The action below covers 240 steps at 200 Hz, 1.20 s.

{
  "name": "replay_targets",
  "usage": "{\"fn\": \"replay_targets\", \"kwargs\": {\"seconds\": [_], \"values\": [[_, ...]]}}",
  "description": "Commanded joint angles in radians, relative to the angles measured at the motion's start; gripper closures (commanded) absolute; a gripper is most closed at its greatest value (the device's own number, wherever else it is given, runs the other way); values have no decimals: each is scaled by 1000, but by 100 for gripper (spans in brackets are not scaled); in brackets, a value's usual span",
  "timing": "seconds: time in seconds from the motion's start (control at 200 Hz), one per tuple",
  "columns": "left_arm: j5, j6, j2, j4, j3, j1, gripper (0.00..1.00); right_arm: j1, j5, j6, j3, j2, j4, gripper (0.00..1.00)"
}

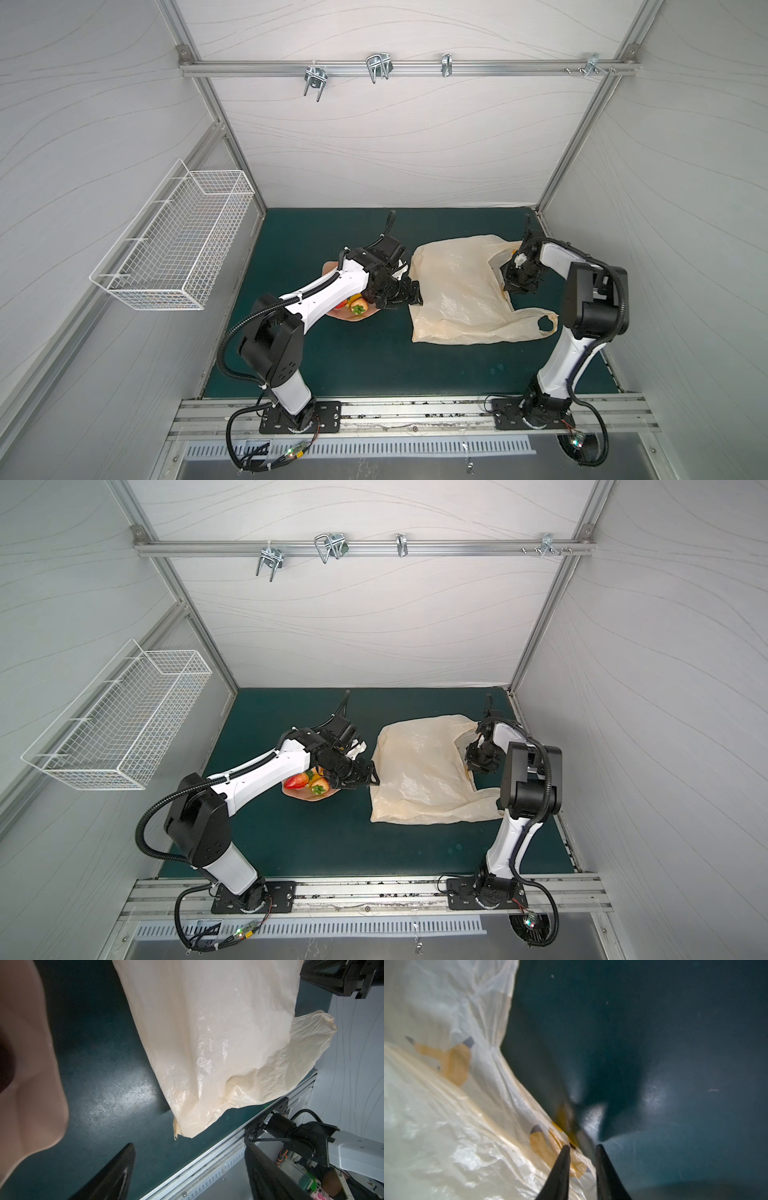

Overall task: Place the fruits into the plastic bag
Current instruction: Turn over the plastic bag at the center of the table.

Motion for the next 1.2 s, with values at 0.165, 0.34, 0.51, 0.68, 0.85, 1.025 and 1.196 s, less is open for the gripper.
{"fn": "replay_targets", "kwargs": {"seconds": [0.165,0.34,0.51,0.68,0.85,1.025,1.196], "values": [[-38,-37,80,68,4,0,24,33,-15,-11,5,22,-12,91],[-86,-41,136,62,34,6,39,29,-3,13,30,-56,-38,100],[-102,-38,199,76,76,12,50,16,-11,57,78,-182,-64,100],[-92,-35,270,81,156,12,53,12,-40,77,138,-279,-102,100],[-49,-68,351,120,268,11,54,12,-55,74,236,-368,-156,100],[28,-130,483,146,500,-10,54,37,-84,52,403,-422,-225,100],[69,-191,588,163,713,-25,54,170,5,-26,612,-393,-354,100]]}}
